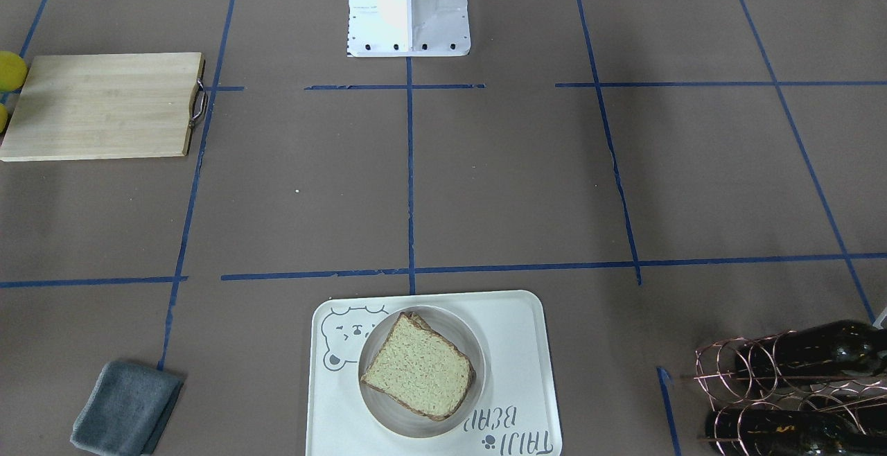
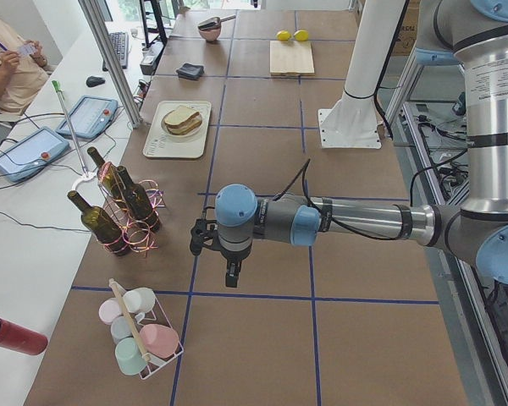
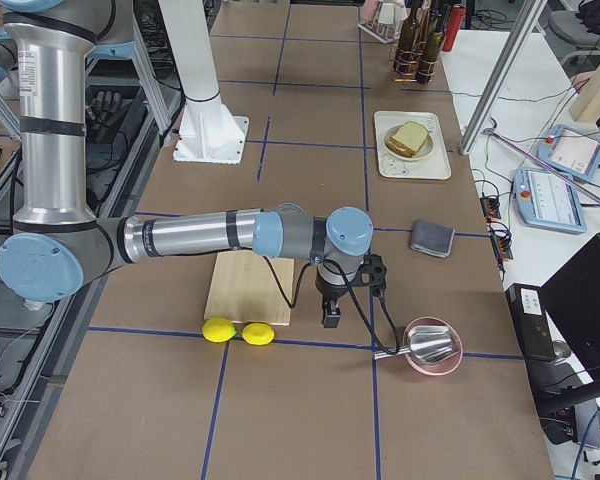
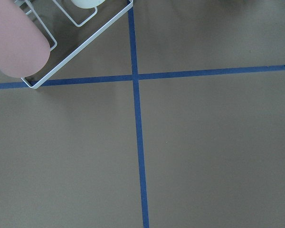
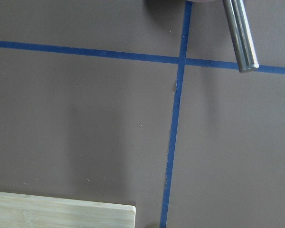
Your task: Make sandwich and place on tray
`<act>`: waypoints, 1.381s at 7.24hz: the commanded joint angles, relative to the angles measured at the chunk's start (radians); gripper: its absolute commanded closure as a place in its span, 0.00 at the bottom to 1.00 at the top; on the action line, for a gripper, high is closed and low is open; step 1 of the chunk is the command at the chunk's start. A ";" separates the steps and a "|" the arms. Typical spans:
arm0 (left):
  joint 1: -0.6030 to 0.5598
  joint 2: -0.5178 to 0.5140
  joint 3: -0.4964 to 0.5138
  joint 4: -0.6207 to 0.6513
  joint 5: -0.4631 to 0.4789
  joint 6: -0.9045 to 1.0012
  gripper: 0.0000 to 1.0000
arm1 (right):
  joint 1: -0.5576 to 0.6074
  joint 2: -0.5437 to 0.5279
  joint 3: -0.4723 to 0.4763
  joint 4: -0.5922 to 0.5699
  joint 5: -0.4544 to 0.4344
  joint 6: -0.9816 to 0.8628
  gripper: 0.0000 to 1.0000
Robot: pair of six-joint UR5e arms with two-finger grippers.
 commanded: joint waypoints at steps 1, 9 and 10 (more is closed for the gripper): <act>0.027 -0.002 -0.002 0.008 0.001 0.000 0.00 | 0.000 -0.001 -0.001 0.000 0.001 0.003 0.00; 0.018 -0.017 -0.011 0.194 0.081 0.212 0.00 | 0.000 -0.001 -0.004 0.000 0.001 0.003 0.00; 0.020 -0.017 -0.011 0.192 0.078 0.206 0.00 | 0.000 -0.001 -0.004 0.000 0.001 0.003 0.00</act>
